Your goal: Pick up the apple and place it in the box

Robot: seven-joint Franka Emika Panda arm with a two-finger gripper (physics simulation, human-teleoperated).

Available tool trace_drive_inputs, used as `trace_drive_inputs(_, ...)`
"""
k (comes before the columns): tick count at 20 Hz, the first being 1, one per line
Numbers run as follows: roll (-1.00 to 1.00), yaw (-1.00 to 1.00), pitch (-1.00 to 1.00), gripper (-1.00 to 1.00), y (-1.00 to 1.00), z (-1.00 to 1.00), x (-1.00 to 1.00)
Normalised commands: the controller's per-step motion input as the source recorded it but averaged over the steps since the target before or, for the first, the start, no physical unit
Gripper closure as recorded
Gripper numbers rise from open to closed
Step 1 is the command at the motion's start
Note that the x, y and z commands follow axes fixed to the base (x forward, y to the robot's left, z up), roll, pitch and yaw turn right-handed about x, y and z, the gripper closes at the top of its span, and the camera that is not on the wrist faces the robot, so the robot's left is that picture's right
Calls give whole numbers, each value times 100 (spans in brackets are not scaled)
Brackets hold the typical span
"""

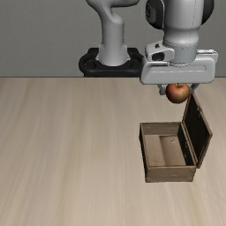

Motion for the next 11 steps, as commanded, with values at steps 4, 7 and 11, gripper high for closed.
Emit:
trace_drive_inputs(4, 0, 0, 0, -100, 0, 0, 0)
trace_drive_inputs(7, 0, 0, 0, -100, 0, 0, 0)
trace_drive_inputs(11, 0, 0, 0, -100, 0, 0, 0)
